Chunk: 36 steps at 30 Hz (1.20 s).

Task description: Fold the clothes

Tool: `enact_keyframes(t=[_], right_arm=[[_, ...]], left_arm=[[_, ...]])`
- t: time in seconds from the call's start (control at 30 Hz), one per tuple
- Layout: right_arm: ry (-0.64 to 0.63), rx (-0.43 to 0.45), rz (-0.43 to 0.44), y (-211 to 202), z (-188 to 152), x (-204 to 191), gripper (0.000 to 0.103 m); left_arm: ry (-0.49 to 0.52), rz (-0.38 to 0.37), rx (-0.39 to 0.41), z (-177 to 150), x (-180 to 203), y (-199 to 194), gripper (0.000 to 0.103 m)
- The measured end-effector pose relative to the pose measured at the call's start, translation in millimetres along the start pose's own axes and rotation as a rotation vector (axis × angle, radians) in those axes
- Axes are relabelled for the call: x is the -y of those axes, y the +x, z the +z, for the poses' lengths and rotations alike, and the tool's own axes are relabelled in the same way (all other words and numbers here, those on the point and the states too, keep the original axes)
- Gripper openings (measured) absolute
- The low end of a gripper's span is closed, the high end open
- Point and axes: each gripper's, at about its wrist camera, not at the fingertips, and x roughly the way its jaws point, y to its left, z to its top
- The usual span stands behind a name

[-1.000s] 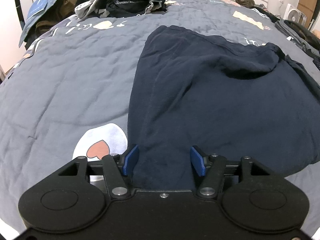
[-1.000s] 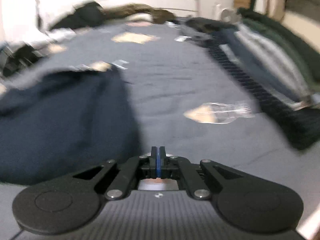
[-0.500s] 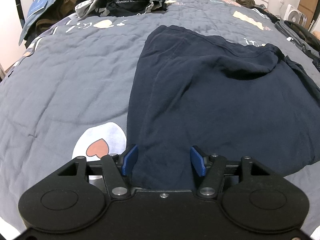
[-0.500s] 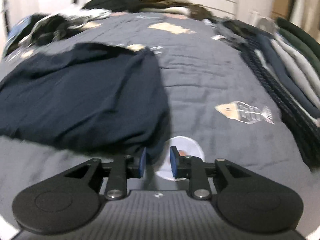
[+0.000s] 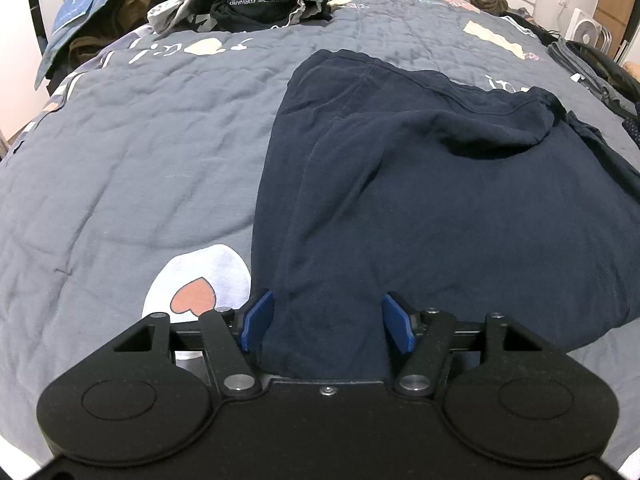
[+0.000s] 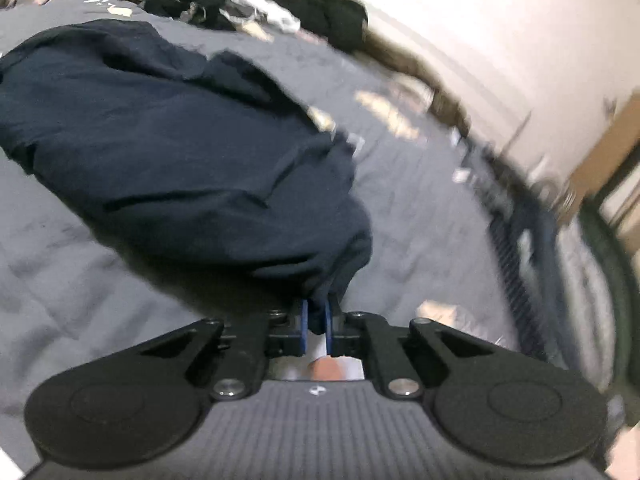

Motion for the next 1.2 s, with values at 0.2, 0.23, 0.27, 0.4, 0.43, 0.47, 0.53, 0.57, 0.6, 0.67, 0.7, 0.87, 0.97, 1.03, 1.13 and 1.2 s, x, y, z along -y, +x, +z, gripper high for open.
enact_keyframes(t=[0.2,0.23,0.27,0.4,0.43,0.47,0.53,0.57,0.6,0.67,0.7,0.87,0.97,1.03,1.13,1.2], right_arm=[[-0.134,-0.048,-0.035,7.2,-10.7,-5.1,0.006],[-0.131,-0.079,-0.029,11.5,-13.8,-4.5,0.006],[-0.087,-0.103,-0.036,14.1,-16.2,2.7,0.000],[0.240,-0.156,-0.099,15.8,-22.5,52.1,0.000],[0.362,-0.136,-0.093,11.4,-22.2,65.1,0.000],[0.459,-0.110,-0.072,7.1,-21.8,75.2,0.001],[0.601,-0.054,-0.006,-0.1,-19.0,89.7,0.005],[0.658,-0.028,0.031,-1.7,-15.5,95.4,0.009],[0.708,-0.005,0.062,-1.7,-12.3,100.3,0.013],[0.754,0.021,0.095,5.8,-1.8,106.0,0.036],[0.771,0.031,0.108,10.2,4.1,108.5,0.041],[0.800,0.046,0.155,51.0,27.1,125.2,0.049],[0.809,0.033,0.165,79.4,38.2,130.9,0.050],[0.793,0.015,0.164,101.2,44.9,130.1,0.050],[0.756,-0.004,0.189,131.0,53.9,123.0,0.050],[0.763,-0.012,0.219,146.0,58.3,119.4,0.050]], left_arm=[[-0.005,-0.003,-0.004,0.9,-1.1,0.0,0.061],[-0.006,-0.002,-0.004,1.1,-1.4,0.0,0.061],[-0.007,-0.002,-0.004,1.1,-1.6,-0.1,0.061],[-0.011,0.000,-0.007,2.1,-0.3,0.1,0.061],[-0.012,-0.002,-0.007,2.3,-0.2,-0.2,0.063],[-0.013,-0.004,-0.007,2.5,0.0,-0.6,0.064],[-0.014,-0.008,-0.001,3.1,0.1,-3.8,0.064],[-0.016,-0.015,0.009,3.6,-0.2,-7.9,0.064],[-0.018,-0.024,0.024,4.2,-0.4,-12.8,0.064],[-0.021,-0.045,0.070,6.6,-0.9,-26.1,0.064],[-0.021,-0.055,0.096,9.1,-2.0,-34.1,0.064],[0.014,-0.055,0.199,38.7,-10.3,-47.9,0.071],[0.072,-0.041,0.241,71.4,-14.3,-30.8,0.071],[0.123,-0.027,0.252,95.3,-13.6,-10.2,0.070],[0.180,-0.012,0.249,126.0,-6.1,22.1,0.058],[0.220,-0.040,0.253,142.4,2.9,40.1,0.056]])
